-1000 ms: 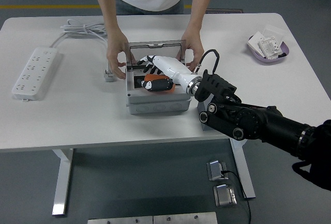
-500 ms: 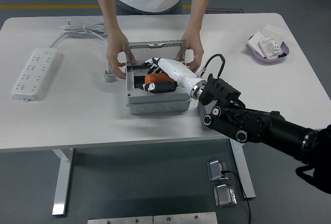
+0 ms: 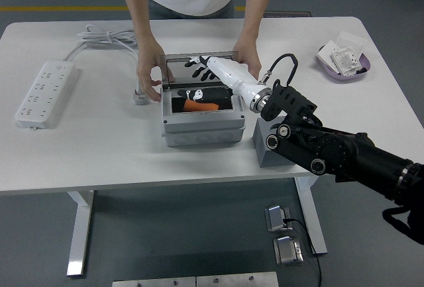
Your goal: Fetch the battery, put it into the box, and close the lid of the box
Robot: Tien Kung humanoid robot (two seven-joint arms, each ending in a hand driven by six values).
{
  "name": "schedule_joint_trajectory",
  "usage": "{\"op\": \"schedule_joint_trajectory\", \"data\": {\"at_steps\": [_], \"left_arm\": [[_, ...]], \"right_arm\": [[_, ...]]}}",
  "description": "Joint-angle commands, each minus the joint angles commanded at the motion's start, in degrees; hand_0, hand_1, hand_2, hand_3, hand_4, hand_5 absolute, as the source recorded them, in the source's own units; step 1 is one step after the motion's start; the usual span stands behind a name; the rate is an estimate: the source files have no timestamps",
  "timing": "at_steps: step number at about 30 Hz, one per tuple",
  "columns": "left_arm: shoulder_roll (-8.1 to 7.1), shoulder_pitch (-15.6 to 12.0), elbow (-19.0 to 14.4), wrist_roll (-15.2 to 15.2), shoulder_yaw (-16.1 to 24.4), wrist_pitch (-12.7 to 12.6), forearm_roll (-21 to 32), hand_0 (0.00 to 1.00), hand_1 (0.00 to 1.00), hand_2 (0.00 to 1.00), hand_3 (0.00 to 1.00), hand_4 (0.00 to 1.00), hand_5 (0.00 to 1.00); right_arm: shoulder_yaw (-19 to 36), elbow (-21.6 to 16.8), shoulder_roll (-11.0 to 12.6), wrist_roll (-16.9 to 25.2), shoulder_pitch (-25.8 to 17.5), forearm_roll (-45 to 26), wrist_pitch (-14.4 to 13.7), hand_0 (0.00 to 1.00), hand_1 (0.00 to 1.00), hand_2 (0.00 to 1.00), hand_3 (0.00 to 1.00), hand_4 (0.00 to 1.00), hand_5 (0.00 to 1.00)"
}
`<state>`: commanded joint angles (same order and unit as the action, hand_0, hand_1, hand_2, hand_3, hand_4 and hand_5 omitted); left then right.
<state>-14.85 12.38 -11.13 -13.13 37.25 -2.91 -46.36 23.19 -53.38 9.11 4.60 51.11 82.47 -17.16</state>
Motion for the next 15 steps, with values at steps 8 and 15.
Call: {"op": "schedule_joint_trajectory", "data": {"at_steps": [8,15], "left_arm": [[0.06,-0.53,-0.08,-0.40,1.14,-0.07,-1.19,0.640,0.689,0.580,0.578,0.592,0.059],[-0.15,0.13,-0.10,-0.68,2.04,0.13,-2.53,0.640,0.689,0.583,0.576,0.588,0.044]], "right_arm": [[5.29,-9.38,3.92,-4.06,-0.13,1.06,2.70,0.731,0.588,0.640,0.776,0.946,0.713],[3.70,-5.61,3.92,-4.24,6.29,-1.80,4.49,0.685,0.575,0.636,0.773,0.947,0.730]]}}
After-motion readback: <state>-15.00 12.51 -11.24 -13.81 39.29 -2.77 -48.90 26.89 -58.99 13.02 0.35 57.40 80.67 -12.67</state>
